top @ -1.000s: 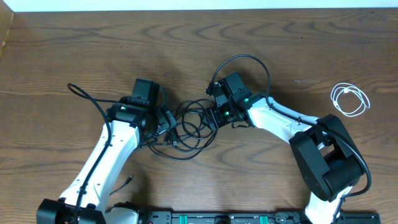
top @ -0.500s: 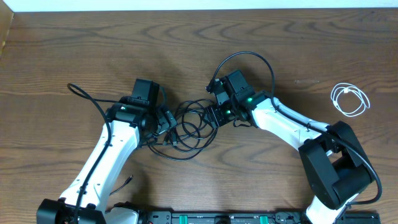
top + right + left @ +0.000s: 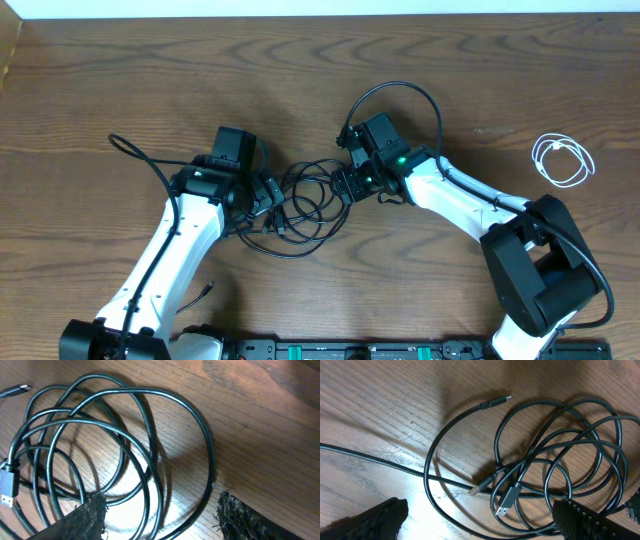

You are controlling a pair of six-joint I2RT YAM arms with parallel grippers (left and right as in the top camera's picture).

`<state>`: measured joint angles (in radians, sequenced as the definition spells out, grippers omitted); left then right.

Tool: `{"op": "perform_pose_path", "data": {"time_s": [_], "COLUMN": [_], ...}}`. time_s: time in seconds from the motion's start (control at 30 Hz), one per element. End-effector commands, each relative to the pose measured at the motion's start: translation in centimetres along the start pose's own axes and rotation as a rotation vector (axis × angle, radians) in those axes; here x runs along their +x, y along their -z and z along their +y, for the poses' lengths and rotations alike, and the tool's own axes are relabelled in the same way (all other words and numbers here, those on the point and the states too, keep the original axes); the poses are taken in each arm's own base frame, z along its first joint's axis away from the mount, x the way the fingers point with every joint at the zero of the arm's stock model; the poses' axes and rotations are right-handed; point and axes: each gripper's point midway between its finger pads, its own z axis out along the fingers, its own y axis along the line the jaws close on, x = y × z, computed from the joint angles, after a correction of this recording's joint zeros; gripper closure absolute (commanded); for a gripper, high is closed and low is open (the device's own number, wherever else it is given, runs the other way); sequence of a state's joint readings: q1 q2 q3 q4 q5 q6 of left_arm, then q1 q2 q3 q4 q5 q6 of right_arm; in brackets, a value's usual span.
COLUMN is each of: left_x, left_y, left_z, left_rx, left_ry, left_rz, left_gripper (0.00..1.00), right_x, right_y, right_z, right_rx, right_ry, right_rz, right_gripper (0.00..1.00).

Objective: Untangle cables

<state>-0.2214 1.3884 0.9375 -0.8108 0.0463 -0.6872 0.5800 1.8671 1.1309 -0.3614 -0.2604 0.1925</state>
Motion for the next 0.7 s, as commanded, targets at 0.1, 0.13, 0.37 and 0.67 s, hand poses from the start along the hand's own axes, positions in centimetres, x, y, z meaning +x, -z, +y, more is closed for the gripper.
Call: {"op": "perform_pose_path", "data": {"time_s": [0.1,0.13,0.37,0.67], "left_x": [-0.73,-0.74,-0.73,-0.74], "left_y": [0.85,0.86,0.85,0.86], "left_z": [-0.37,-0.38,-0.38,-0.38], "left_rx": [0.017,0.017,0.017,0.017], "left_ry": [0.007,0.007,0.007,0.007], "left_rz": [-0.028,-0.028,-0.028,-0.028], "left_gripper": [0.02,0.02,0.02,0.02], "right_x": [-0.37,-0.36,-0.27,-0.47], "right_y": [0.51,0.51,0.51,0.49], "right_z": [-0.22,-0.21,-0.23,-0.10], "right_rx": [0.021,0.020,0.021,0.018], "right_ry": [0.017,0.017,0.016,0.020], "right_rz": [-0.017,-0.017,-0.013,-0.021], "right_gripper": [0.23,0.21,0.12,0.01]}}
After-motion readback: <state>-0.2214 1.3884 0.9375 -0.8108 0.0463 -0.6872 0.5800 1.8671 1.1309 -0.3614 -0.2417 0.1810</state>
